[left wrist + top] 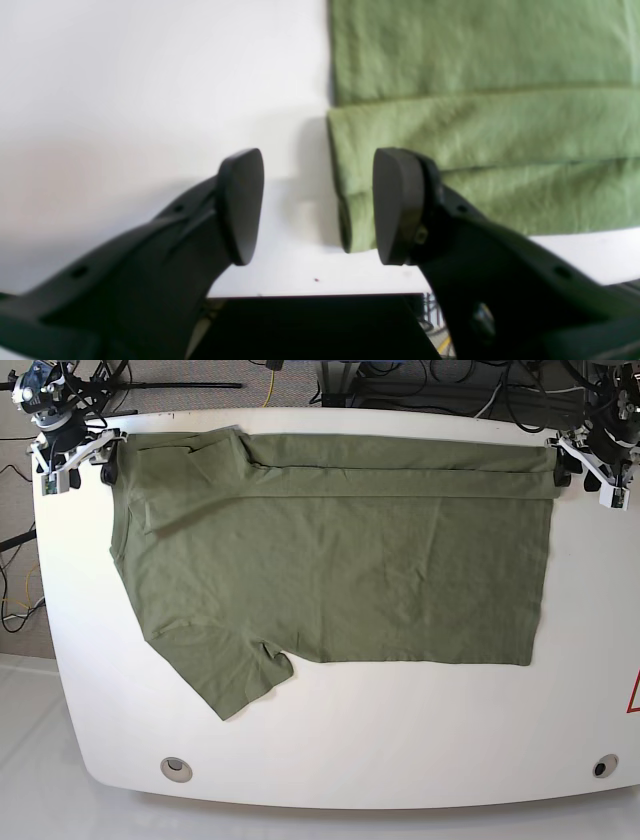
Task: Fold the T-shirt properly
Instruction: 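Open both grippers and release the shirt edge, then move both grippers along the shirt sides toward the hem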
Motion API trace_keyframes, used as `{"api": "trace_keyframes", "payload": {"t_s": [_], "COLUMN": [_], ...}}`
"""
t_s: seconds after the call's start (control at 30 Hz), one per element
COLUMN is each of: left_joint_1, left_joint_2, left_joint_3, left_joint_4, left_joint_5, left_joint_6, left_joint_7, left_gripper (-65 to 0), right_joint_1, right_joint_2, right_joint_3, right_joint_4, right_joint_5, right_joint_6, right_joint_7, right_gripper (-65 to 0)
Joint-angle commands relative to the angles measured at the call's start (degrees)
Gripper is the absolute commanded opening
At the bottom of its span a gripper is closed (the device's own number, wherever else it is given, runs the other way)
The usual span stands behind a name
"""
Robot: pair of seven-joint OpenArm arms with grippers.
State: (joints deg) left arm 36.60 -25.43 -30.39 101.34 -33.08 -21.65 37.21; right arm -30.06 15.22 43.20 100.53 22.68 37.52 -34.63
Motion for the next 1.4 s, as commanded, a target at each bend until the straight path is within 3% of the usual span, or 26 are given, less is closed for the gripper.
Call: {"api": "trace_keyframes", "payload": {"t_s": [0.0,0.33,0.6,0.73,0.8,1.0,1.37], "left_joint_1": [-1.09,-8.35,-15.74,-17.48,-17.44,-17.24,-21.37], "left_joint_2": [-0.98,-1.02,-0.56,-0.05,1.70,3.01,1.97], "left_joint_3": [-1.24,0.01,5.61,7.85,9.29,9.58,8.81], "left_joint_4": [1.73,1.36,-0.34,-0.35,0.99,2.27,-1.23], "left_joint_5": [-1.24,-1.77,-0.36,2.54,9.88,15.91,13.06], "left_joint_6": [0.00,-0.09,-0.32,-0.13,0.30,0.74,0.71], "left_joint_7": [-0.74,0.85,1.51,1.22,-0.28,-2.36,-2.90], "left_gripper": [-32.5,-34.4,-34.6,-34.7,-34.3,-34.3,-34.9], "right_joint_1": [-0.11,3.91,8.60,10.37,11.13,12.25,17.53], "right_joint_2": [0.87,0.78,0.54,0.54,0.58,0.57,0.41], "right_joint_3": [0.61,-1.45,-5.81,-7.11,-7.79,-7.91,-7.27], "right_joint_4": [2.72,5.67,4.95,4.36,4.27,4.67,4.01], "right_joint_5": [0.64,1.42,0.48,0.44,0.13,0.23,-1.27], "right_joint_6": [0.10,-0.29,-1.19,-1.47,-1.37,-1.77,-1.32], "right_joint_7": [1.00,1.27,0.55,0.08,-0.46,-1.59,-6.07], "right_gripper": [-24.8,-26.5,-28.3,-28.6,-27.2,-27.0,-26.9]}}
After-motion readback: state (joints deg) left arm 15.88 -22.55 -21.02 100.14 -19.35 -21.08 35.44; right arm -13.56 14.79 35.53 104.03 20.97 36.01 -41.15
